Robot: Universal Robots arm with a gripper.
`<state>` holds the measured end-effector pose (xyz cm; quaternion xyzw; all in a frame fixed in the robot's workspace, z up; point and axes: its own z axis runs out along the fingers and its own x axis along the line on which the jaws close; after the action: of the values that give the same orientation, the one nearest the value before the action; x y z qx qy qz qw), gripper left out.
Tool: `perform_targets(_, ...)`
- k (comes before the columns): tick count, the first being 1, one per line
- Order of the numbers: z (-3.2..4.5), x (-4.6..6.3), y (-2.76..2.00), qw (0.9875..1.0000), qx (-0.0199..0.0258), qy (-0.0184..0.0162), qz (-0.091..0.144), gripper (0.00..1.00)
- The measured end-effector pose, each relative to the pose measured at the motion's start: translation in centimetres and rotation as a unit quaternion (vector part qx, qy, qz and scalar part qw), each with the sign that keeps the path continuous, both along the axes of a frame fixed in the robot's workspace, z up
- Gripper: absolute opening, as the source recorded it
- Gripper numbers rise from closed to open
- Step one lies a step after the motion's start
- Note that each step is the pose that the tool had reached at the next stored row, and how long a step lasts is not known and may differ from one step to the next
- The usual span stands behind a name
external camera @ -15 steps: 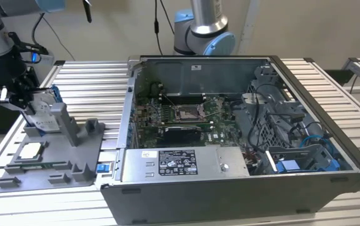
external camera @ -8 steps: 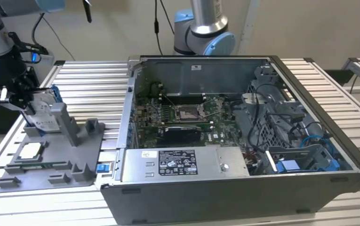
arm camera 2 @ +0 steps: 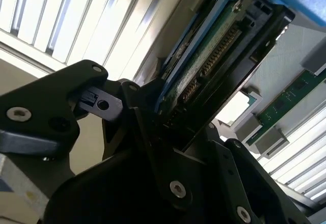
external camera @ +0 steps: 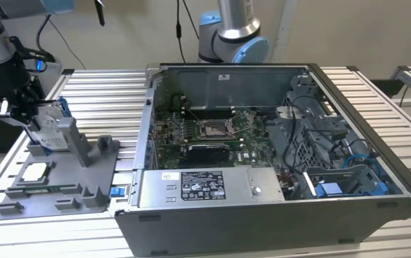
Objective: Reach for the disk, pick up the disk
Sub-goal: 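Pick up the disk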
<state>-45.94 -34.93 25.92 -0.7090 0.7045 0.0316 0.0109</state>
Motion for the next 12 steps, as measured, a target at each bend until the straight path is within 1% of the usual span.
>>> perform_targets(5, 0.27, 0.0, 0.00, 1.0000, 0.0000, 0.0000, 0.000, 0.00)
perform_targets(12, 1.22, 0.0, 0.00, 1.0000, 0.0000, 0.0000, 0.000, 0.00)
